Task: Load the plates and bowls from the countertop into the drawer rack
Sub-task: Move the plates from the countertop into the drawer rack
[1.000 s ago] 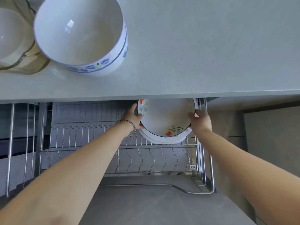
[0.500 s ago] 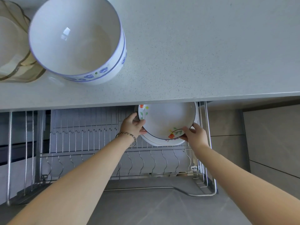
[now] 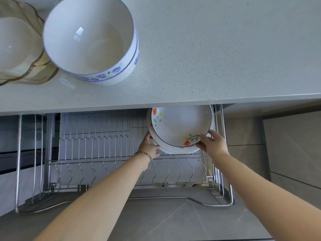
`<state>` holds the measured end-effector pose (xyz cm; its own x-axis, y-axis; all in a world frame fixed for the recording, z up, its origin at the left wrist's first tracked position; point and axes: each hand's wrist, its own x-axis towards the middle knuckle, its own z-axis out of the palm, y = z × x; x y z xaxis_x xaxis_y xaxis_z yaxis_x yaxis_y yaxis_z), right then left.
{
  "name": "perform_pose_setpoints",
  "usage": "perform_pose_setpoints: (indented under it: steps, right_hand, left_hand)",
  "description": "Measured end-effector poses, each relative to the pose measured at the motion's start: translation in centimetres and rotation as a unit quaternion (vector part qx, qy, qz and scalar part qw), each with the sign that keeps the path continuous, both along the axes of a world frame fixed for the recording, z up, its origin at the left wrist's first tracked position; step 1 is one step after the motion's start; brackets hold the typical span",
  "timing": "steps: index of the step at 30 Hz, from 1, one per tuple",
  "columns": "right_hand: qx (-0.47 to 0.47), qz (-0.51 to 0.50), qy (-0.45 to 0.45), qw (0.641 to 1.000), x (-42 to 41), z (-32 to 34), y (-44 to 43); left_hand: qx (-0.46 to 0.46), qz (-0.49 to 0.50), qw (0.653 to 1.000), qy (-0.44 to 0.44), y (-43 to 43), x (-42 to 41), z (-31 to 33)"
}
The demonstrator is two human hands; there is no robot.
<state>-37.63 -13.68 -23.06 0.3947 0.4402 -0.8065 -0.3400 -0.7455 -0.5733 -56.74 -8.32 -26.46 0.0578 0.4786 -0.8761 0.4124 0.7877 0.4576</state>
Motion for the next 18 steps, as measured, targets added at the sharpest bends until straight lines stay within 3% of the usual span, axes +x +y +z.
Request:
perform_pose_setpoints:
  steps: [4,9,11,15,18]
  right_hand:
    - [-0.017,0.028,-0.023,0.999,0.0,0.0,0.2]
    - [-0.072,0.130,-0.065,0.987,0.5,0.6,0.4]
    - [-0.094,0.139,-0.034,0.985,1.1,1.9,0.2]
    - [-0.133,0.257,0.005,0.957,3.8,6.5,-1.1]
    - [-0.116,0.366,-0.071,0.921,7.7,10.7,-2.2]
  left_hand:
    - [-0.024,0.053,0.998,-0.007,0.0,0.7,0.4]
    - [0.003,-0.095,0.990,0.106,-0.4,0.5,2.6]
    - [0.006,-0.149,0.978,0.145,-1.0,0.4,4.2]
    - [0.072,-0.247,0.956,0.142,-2.3,1.4,8.9]
    - [0.133,-0.319,0.929,0.133,-2.5,4.7,13.7]
